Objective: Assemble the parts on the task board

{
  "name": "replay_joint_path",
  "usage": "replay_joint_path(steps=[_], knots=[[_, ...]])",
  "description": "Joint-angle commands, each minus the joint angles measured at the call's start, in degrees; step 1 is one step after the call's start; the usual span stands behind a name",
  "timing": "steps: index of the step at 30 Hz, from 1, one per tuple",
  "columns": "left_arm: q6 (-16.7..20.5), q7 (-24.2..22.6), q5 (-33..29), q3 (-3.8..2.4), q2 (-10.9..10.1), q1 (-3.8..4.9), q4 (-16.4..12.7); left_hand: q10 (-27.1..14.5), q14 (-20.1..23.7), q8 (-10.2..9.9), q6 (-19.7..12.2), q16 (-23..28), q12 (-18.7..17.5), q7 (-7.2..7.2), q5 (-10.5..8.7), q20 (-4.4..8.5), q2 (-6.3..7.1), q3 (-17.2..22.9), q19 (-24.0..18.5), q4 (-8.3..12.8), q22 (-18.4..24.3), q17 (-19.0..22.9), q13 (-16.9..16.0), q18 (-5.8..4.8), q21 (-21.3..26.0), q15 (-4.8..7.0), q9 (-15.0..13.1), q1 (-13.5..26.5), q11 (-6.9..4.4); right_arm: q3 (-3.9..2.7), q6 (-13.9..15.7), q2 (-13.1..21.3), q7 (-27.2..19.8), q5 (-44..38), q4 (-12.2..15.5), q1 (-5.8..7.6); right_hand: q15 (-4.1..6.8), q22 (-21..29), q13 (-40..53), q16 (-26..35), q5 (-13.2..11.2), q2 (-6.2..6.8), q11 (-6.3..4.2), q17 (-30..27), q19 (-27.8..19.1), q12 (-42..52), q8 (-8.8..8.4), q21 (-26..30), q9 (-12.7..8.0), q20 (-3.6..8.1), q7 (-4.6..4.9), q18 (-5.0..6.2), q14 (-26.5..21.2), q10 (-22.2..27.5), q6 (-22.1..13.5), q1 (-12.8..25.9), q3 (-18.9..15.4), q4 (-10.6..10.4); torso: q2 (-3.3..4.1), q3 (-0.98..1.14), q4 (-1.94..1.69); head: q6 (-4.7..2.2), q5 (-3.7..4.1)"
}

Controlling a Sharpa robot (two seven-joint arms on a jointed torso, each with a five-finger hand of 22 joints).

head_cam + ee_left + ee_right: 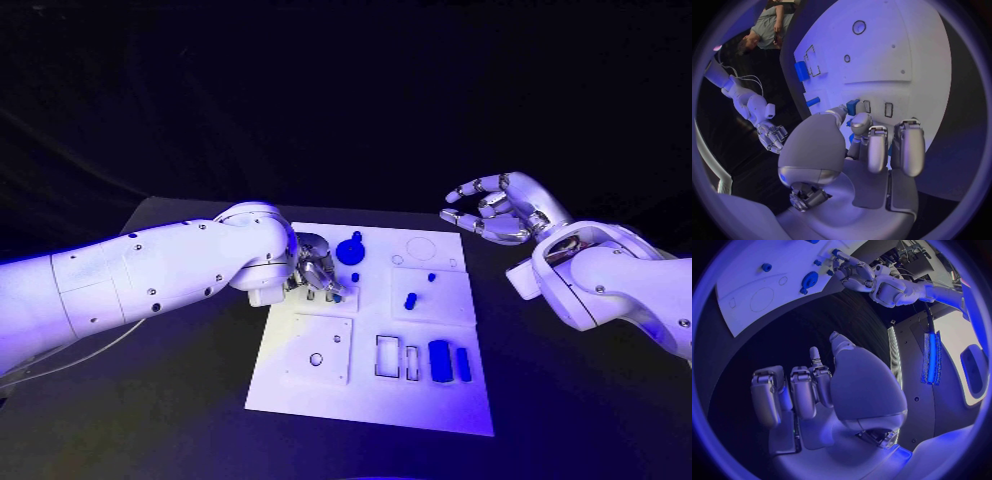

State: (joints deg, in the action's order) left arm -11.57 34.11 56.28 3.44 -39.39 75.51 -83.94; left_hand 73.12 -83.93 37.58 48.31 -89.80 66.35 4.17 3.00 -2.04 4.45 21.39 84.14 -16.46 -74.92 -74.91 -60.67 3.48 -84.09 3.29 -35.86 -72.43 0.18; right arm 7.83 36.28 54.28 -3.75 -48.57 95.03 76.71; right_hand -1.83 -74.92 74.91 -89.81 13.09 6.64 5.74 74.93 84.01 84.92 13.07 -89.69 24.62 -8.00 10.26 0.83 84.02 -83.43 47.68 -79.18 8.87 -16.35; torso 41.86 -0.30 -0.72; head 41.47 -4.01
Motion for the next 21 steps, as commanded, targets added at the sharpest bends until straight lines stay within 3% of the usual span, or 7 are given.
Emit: replay_joint_path(steps=[1, 3, 8, 10, 12, 16, 21], knots=[[0.1, -0.7, -1.0, -0.01, 0.2, 0.06, 0.0, 0.1, -6.1, -0.2, -0.4, -0.2, 0.0, -0.12, -0.18, 0.48, 0.14, 2.7, 0.8, 0.3, -3.2, -15.1, 0.0, -1.00, -0.3, 0.50, -0.2, -1.2, -0.48, 0.00, -0.4, 0.0, -0.3, -0.7, 0.1, -0.04, 0.46, -15.1, 8.6, 0.2, 0.3, -0.23, -0.23, 13.6, 6.0, -0.1, 0.23, -0.3, 0.0, 0.55, -0.05, -0.83, 5.6, -0.1, 0.3, -0.3, 0.3, 0.0, -0.01, 0.01, -0.03, -0.02, 0.03], [0.2, -0.8, -1.2, 0.00, 0.2, 0.06, 0.1, -0.1, -6.1, 0.0, -0.7, -0.2, -0.4, 0.19, 0.13, 0.71, 1.55, 9.7, 0.9, 1.3, -3.4, -15.1, 0.3, -1.02, -0.4, 0.61, -0.9, -2.5, -0.52, 0.00, -0.4, 0.0, -0.2, -0.7, 0.1, -0.04, 0.46, -15.1, 8.6, 0.2, 0.3, -0.23, -0.23, 13.6, 6.0, -0.1, 0.23, -0.3, 0.0, 0.55, -0.05, -0.83, 5.6, -0.1, 0.3, -0.3, 0.3, 0.0, -0.03, 0.00, -0.02, 0.05, 0.03], [0.3, -1.0, -1.8, 0.02, 0.0, 0.07, 0.1, 0.0, -6.1, 1.0, -1.2, -0.2, -0.8, 0.16, 0.14, 0.48, 4.43, 20.7, 0.8, 5.1, -3.6, -15.1, 0.7, -1.04, -0.4, 0.40, -2.6, -1.3, -0.34, 0.00, -0.5, 0.1, -0.2, -0.7, 0.1, -0.05, 0.46, -15.1, 8.6, 0.2, 0.3, -0.23, -0.23, 13.6, 6.0, -0.1, 0.23, -0.3, 0.0, 0.55, -0.05, -0.83, 5.6, -0.1, 0.3, -0.3, 0.3, 0.0, -0.03, 0.02, -0.06, 0.08, 0.02], [0.4, -1.1, -2.1, 0.03, -0.1, 0.07, 0.1, 0.1, -6.1, 1.7, -1.6, -0.2, -0.9, 0.17, 1.82, 0.32, 5.53, 24.5, 0.9, 7.4, -3.7, -15.1, 0.7, -1.06, -0.5, 0.34, -3.6, 0.3, -0.21, 0.00, -0.6, 0.1, -0.1, -0.7, 0.0, -0.05, 0.46, -15.1, 8.6, 0.2, 0.3, -0.23, -0.23, 13.6, 6.0, -0.1, 0.23, -0.3, 0.0, 0.55, -0.05, -0.83, 5.6, -0.1, 0.3, -0.3, 0.3, 0.0, -0.04, 0.01, -0.03, 0.07, 0.01], [0.6, -1.2, -2.4, 0.04, -0.2, 0.07, 0.1, 0.2, -6.1, 1.9, -1.7, -0.2, -0.9, 0.15, 2.27, 0.27, 5.65, 25.3, 0.8, 8.0, -3.7, -15.1, 0.8, -1.06, -0.4, 0.32, -3.9, 0.8, -0.17, 0.00, -0.6, 0.1, -0.1, -0.7, 0.0, -0.05, 0.47, -15.1, 8.6, 0.2, 0.4, -0.23, -0.25, 13.6, 6.0, -0.1, 0.28, -0.3, 0.0, 0.56, -0.07, -0.83, 5.6, -0.1, 0.3, -0.3, 0.3, 0.0, -0.05, 0.02, -0.04, 0.02, -0.07], [1.4, -1.5, -3.5, 0.06, -0.5, 0.07, 0.0, 0.5, -6.1, 2.7, -1.9, -0.2, -0.8, 0.45, 6.74, 0.18, 6.18, 28.2, 0.9, 10.6, -3.8, -15.1, 0.6, -1.08, -0.5, 0.18, -5.1, 2.9, -0.14, 0.01, -0.6, 0.2, -0.1, -0.6, 0.0, -0.05, 0.48, -15.1, 8.6, 0.2, 0.5, -0.23, -0.26, 13.6, 6.0, -0.1, 0.30, -0.3, 0.0, 0.56, -0.08, -0.83, 5.6, -0.2, 0.3, -0.3, 0.3, 0.0, -0.04, 0.02, -0.06, 0.05, -0.11], [3.3, -1.9, -4.8, 0.06, -1.1, 0.07, -0.5, 0.9, -6.1, 3.0, -1.8, -0.2, -0.5, 0.40, 8.16, 0.12, 6.12, 29.3, 0.9, 11.8, -4.0, -15.1, 0.3, -1.11, -0.6, 0.21, -5.6, 3.8, -0.14, 0.01, -0.6, 0.2, -0.1, -0.6, 0.0, -0.05, 0.48, -15.1, 8.7, 0.2, 0.5, -0.23, -0.26, 13.6, 6.0, 0.0, 0.33, -0.3, 0.0, 0.57, -0.08, -0.83, 5.6, -0.2, 0.4, -0.2, 0.3, -0.1, -0.02, 0.01, -0.09, 0.02, -0.23]])
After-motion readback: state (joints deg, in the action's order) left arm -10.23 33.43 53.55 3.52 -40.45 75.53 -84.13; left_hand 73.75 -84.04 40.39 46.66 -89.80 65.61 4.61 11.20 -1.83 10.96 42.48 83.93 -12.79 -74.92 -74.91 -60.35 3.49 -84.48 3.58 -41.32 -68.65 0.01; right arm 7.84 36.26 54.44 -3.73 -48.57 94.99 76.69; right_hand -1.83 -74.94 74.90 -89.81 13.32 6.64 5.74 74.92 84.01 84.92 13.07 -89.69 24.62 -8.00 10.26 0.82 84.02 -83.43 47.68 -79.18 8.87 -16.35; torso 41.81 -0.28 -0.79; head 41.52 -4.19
